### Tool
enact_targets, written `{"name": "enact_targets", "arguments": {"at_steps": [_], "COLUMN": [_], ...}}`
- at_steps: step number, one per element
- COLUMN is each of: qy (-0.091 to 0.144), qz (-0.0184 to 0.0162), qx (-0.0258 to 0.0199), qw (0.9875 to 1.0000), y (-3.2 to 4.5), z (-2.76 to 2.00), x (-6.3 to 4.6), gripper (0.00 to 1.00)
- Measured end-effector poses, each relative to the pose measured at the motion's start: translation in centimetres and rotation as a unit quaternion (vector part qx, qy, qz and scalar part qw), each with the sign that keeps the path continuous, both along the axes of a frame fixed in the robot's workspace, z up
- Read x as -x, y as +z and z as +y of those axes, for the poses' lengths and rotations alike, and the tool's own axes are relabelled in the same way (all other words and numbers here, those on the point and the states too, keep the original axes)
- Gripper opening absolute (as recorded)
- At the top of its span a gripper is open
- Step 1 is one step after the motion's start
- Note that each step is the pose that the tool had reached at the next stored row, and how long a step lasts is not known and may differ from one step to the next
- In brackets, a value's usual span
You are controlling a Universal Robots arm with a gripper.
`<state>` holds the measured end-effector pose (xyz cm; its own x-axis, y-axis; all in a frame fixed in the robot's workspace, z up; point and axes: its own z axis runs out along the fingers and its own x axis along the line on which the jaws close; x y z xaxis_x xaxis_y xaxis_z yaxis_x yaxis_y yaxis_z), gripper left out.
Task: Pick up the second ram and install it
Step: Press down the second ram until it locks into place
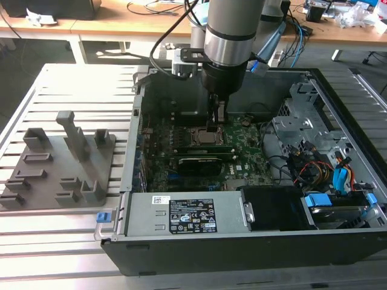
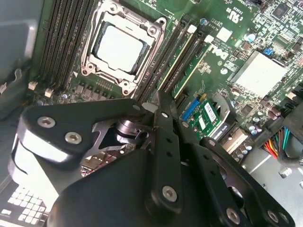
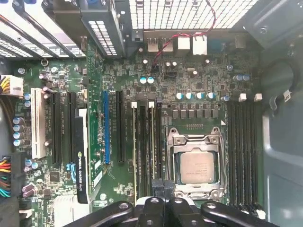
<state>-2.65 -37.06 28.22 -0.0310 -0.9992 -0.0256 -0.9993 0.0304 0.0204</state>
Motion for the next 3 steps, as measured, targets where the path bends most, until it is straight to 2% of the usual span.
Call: {"name": "enact_targets", "arguments": {"at_steps": [3], "qy": [0.0], "qz": [0.0], "qx": [0.0], "qw": [1.0], "y": [0.0], "z": [0.0], "x": [0.0], "gripper": [0.11]}}
